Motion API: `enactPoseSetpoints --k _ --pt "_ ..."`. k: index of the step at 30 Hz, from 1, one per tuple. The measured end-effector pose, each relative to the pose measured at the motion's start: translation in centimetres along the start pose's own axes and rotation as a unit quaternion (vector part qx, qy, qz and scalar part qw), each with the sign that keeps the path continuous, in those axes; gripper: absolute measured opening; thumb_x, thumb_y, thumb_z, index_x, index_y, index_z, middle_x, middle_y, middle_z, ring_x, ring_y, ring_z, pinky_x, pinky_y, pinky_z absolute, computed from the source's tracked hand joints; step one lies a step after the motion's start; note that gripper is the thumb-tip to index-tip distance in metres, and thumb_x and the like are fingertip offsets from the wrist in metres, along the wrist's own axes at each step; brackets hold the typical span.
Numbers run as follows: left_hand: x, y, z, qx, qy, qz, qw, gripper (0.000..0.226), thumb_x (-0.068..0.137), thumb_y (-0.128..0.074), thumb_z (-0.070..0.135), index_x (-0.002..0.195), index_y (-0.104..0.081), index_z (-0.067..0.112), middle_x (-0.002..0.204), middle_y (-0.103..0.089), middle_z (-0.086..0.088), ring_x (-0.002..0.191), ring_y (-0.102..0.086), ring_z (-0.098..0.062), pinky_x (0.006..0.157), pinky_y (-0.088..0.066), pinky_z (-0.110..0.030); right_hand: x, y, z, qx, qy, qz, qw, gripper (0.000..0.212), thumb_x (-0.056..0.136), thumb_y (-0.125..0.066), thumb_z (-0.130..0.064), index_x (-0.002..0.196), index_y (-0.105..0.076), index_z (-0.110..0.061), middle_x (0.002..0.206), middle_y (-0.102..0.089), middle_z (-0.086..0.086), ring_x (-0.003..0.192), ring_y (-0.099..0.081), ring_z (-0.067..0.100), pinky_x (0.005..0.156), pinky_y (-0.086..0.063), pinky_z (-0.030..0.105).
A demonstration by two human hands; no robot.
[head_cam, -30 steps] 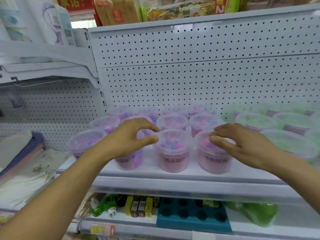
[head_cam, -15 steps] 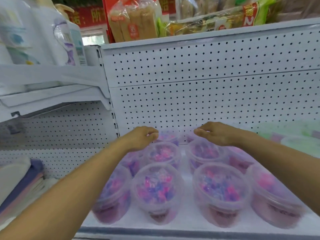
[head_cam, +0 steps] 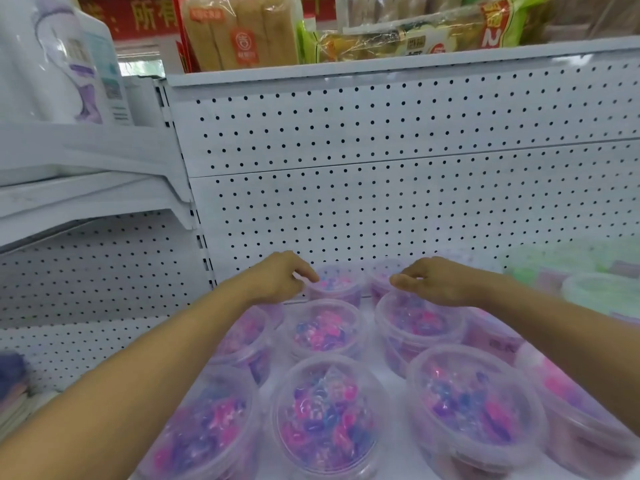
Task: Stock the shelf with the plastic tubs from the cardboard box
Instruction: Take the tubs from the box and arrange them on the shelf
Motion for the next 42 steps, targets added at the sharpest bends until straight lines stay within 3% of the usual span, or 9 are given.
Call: enactPoseSetpoints --k 6,12,18,21,25,30,35,39,42 --pt "-2.5 4.9 -6.5 -0.072 0.103 0.089 0.988 0.026 0.098 -0.051 0.027 0.120 -0.064 0.022 0.122 -0.058 0.006 0.106 -0.055 -0.014 0.083 -0.041 -0.025 0.1 0.1 -2.7 -0.003 0.045 0.040 0.998 0.045 0.095 -0.040 -0.053 0.128 -0.058 -0.028 0.136 -0.055 -0.006 0.126 -0.046 0.021 0.105 -0.037 0.042" --pt "-4.0 2.2 -10.3 -0.076 0.203 0.012 0.976 0.031 0.099 -0.045 0.040 0.075 -0.039 0.020 0.068 -0.034 0.005 0.057 -0.030 -0.011 0.054 -0.023 -0.028 1.7 -2.5 -8.1 0.015 0.103 -0.033 0.994 0.041 0.098 -0.041 -0.048 0.127 -0.059 -0.027 0.136 -0.052 -0.008 0.117 -0.051 0.013 0.104 -0.038 0.032" --pt "-3.7 1.3 -9.4 -0.144 0.182 -0.002 0.973 0.041 0.097 -0.046 0.042 0.086 -0.061 0.005 0.085 -0.061 -0.014 0.081 -0.060 -0.026 0.080 -0.044 -0.034 1.7 -2.7 -8.8 0.010 0.088 -0.029 0.996 0.024 0.098 -0.042 -0.047 0.098 -0.063 -0.035 0.118 -0.059 -0.012 0.094 -0.053 0.006 0.089 -0.039 0.024" --pt "-4.0 1.1 -9.4 -0.143 0.170 -0.007 0.975 0.047 0.096 -0.050 0.043 0.115 -0.060 0.002 0.131 -0.054 -0.021 0.121 -0.053 -0.034 0.105 -0.039 -0.045 1.3 -2.9 -8.8 0.009 0.080 -0.031 0.996 0.039 0.097 -0.042 -0.046 0.123 -0.062 -0.024 0.132 -0.056 -0.009 0.117 -0.053 0.011 0.102 -0.039 0.030" --pt "-6.0 2.2 -9.4 -0.142 0.132 0.025 0.981 0.050 0.094 -0.051 0.048 0.137 -0.050 0.023 0.148 -0.042 0.002 0.128 -0.047 -0.020 0.102 -0.036 -0.032 0.6 -3.0 -8.8 -0.015 0.066 -0.040 0.997 0.053 0.096 -0.045 -0.047 0.146 -0.036 -0.031 0.153 -0.031 -0.007 0.131 -0.042 0.014 0.110 -0.031 0.033" --pt "-11.6 3.1 -10.7 -0.083 0.125 0.050 0.987 0.053 0.088 -0.051 0.060 0.134 -0.051 0.035 0.142 -0.044 0.008 0.122 -0.049 -0.014 0.092 -0.041 -0.032 -3.3 -0.6 -8.8 0.051 0.084 0.020 0.995 0.042 0.096 -0.048 -0.044 0.137 -0.042 -0.047 0.142 -0.037 -0.022 0.129 -0.038 0.003 0.109 -0.028 0.025" --pt "-13.3 3.0 -7.4 -0.093 0.038 0.080 0.992 0.032 0.089 -0.056 0.051 0.117 -0.063 0.036 0.119 -0.054 0.018 0.110 -0.050 -0.003 0.091 -0.041 -0.029 -5.5 0.5 -6.6 -0.062 -0.001 0.019 0.998 0.023 0.095 -0.052 -0.030 0.109 -0.070 -0.023 0.106 -0.061 -0.008 0.096 -0.057 0.014 0.089 -0.043 0.029" --pt "-11.8 0.4 -2.1 -0.053 -0.103 0.008 0.993 0.026 0.095 -0.052 0.038 0.111 -0.070 0.026 0.112 -0.062 0.013 0.106 -0.052 -0.005 0.098 -0.038 -0.029 -6.0 -1.0 -5.9 -0.082 -0.019 0.005 0.996 0.029 0.089 -0.048 -0.032 0.082 -0.064 -0.009 0.083 -0.066 0.011 0.068 -0.053 0.017 0.081 -0.048 0.039" --pt "-10.5 -1.0 -0.5 0.024 -0.122 -0.027 0.992 0.029 0.099 -0.049 0.028 0.124 -0.062 0.034 0.129 -0.058 0.009 0.124 -0.045 -0.010 0.107 -0.034 -0.034 -6.5 -1.3 -5.5 -0.071 -0.026 0.013 0.997 0.027 0.092 -0.049 -0.034 0.102 -0.071 -0.022 0.110 -0.067 0.000 0.100 -0.063 0.020 0.094 -0.047 0.043"
Point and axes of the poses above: each hand's wrist, its own x-axis towards the middle knuckle, its own y-axis out of the back of the hand, z = x × y, the point moved 6 cm from there along x, towards the middle knuckle
